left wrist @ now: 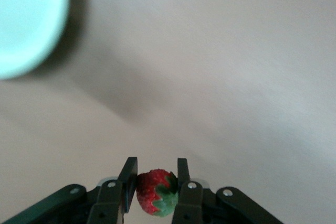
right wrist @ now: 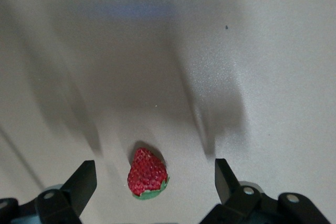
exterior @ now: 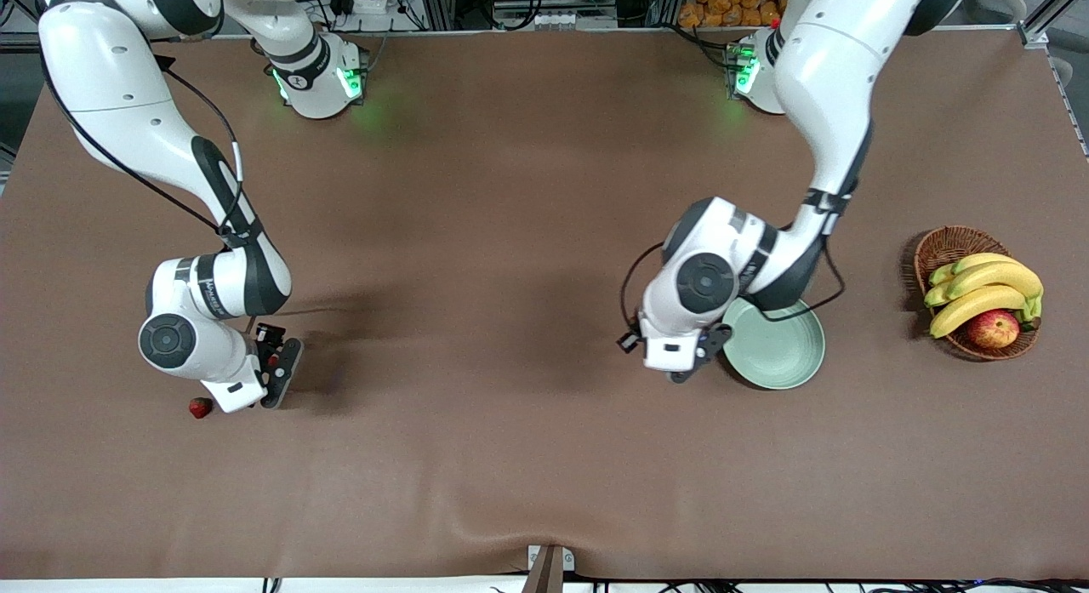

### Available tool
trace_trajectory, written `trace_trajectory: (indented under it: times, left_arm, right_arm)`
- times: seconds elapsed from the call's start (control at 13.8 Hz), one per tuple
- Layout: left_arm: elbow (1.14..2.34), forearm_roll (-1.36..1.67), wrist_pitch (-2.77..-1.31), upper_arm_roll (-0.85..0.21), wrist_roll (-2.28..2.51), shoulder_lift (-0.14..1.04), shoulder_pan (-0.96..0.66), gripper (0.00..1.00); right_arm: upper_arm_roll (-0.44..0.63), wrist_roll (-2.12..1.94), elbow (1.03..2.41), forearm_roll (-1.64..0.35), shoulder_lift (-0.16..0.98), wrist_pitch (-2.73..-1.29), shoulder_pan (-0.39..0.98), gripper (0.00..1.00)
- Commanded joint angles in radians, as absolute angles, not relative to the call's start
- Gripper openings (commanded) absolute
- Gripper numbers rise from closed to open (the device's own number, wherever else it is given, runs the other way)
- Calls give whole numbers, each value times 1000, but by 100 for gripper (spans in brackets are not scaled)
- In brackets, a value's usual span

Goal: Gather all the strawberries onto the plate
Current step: 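Grasp the second strawberry with the right gripper while the left gripper drops one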

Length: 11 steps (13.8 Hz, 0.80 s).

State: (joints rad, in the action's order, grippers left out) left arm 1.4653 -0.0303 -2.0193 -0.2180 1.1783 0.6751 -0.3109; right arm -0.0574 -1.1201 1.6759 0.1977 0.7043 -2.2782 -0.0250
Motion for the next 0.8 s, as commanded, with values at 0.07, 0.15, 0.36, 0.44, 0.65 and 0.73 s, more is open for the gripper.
trace_trajectory:
  times: [0.07,0.15,0.36,0.44,0.65,0.73]
  left_arm:
    - [1529,-54,-1942,-224,1025,623,-198,0]
    - [1540,-55,-1933,-222,1003,624,-174,0]
    - [1600,-240,-1937,-225,963,634,-112,3]
    - [1612,-285,-1943,-227,953,638,-95,5]
    - [1608,-299,-1950,-226,908,661,-72,33]
    - [1609,-299,-1951,-225,878,664,-52,59]
  right_arm:
    - [-66,-1212,1776,212,676,-2417,-51,100]
    - [-66,-1210,1785,212,676,-2440,-51,100]
    - [-66,-1209,1790,212,670,-2438,-52,100]
    - [-66,-1209,1790,212,667,-2433,-52,100]
    - [-64,-1215,1790,212,666,-2431,-63,100]
    - [-64,-1215,1790,212,667,-2431,-63,100]
